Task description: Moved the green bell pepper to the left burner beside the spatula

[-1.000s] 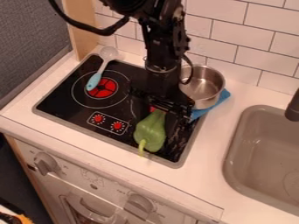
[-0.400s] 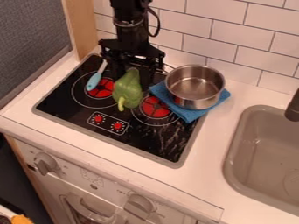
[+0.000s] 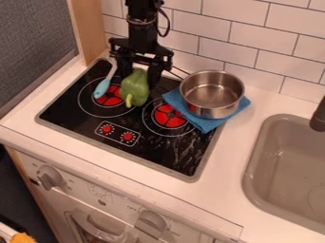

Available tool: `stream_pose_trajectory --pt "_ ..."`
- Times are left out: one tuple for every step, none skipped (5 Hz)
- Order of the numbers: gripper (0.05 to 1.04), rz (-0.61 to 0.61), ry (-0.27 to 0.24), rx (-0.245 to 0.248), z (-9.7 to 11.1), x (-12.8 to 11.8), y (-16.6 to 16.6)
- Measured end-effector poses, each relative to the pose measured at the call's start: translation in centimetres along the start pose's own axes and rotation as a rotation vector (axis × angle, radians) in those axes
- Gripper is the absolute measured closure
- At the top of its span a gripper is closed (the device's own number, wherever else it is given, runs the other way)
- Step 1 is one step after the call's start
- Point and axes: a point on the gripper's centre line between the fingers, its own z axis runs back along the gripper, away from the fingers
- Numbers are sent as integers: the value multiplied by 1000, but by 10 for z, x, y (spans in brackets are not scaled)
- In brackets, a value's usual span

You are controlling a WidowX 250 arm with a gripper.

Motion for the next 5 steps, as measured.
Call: stream_pose_trajectory --pt "262 22 -6 8 1 6 9" --pt "74 9 7 0 0 6 10" --pt "77 -6 0 -19 1 7 6" --pt "83 -25 -66 -43 26 7 3" --pt "83 -61 -115 -47 47 4 -8"
